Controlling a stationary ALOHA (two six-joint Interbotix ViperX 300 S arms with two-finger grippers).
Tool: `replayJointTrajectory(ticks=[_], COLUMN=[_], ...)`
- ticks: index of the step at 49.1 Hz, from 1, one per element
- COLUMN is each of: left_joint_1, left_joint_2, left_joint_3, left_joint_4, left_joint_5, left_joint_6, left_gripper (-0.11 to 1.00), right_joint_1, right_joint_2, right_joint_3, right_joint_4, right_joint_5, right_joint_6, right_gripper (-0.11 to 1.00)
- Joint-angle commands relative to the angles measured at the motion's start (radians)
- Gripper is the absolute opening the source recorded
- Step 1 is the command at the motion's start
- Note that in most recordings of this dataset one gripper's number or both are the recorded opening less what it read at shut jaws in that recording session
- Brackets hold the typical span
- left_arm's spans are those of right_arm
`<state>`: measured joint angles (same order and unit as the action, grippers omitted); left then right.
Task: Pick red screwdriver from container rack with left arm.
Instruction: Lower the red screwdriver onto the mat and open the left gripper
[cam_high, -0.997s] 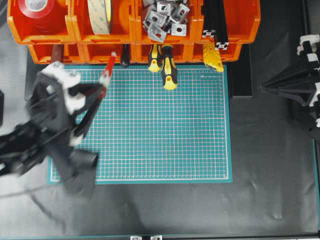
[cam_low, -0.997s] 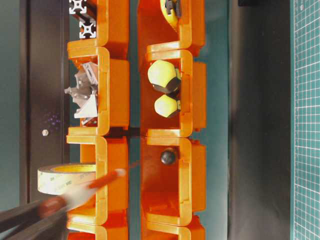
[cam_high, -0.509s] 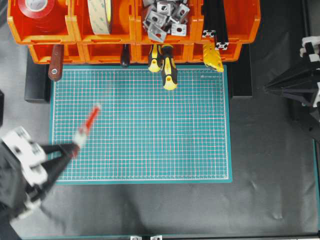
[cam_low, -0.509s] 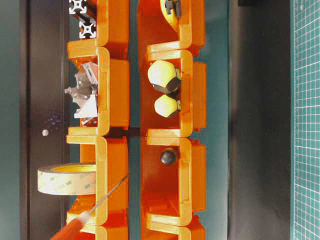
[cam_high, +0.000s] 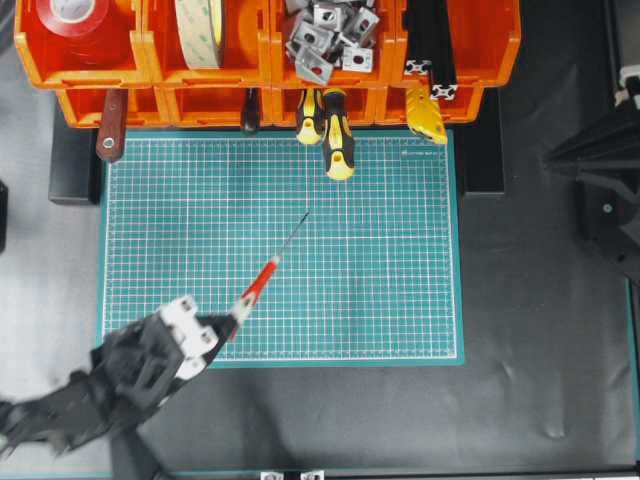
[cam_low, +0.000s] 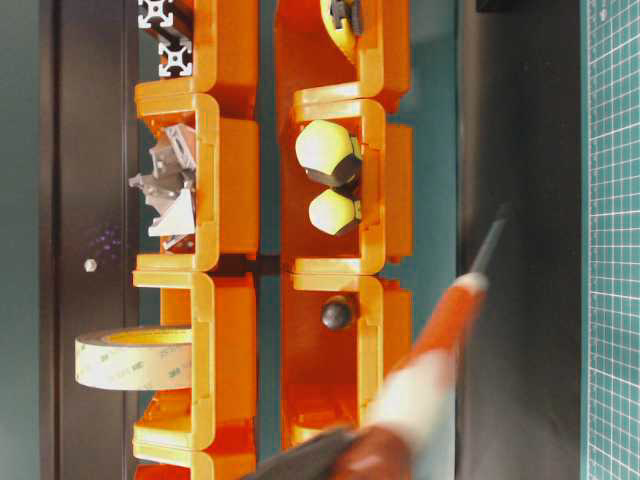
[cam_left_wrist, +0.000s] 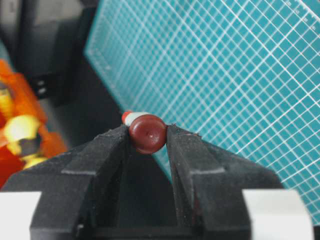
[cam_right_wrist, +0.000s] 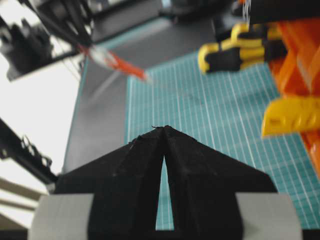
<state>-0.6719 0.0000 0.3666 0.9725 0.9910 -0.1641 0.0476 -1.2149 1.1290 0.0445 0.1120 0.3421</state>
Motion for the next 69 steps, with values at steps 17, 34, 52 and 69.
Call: replayJointTrajectory(ticks=[17,34,52,69], left_joint_1=[0.176,0.222,0.245,0.255], left_joint_2=[0.021,0.040,0.041,0.038], left_joint_3=[0.035,0.040,0.069,0.132], left_joint_4=[0.003,0.003,0.003,-0.008], left_joint_5=[-0.153,-0.235,-0.293,-0.356], left_joint_6=[-0.014,-0.012,-0.014,-0.172], left_gripper=[0.26,0.26,0.26,0.80], right_joint_1=[-0.011,-0.009,-0.011,-0.011], right_joint_2=[0.005,0.003,-0.005,-0.014], right_joint_3=[-0.034,-0.054,-0.075,-0.080], right_joint_4=[-0.003,-0.003,-0.003,-0.002], right_joint_5=[-0.040,0.012,0.064,0.092], right_joint_6=[0.002,0.002,0.002,0.003], right_gripper=[0.01,0.01,0.01,0.01])
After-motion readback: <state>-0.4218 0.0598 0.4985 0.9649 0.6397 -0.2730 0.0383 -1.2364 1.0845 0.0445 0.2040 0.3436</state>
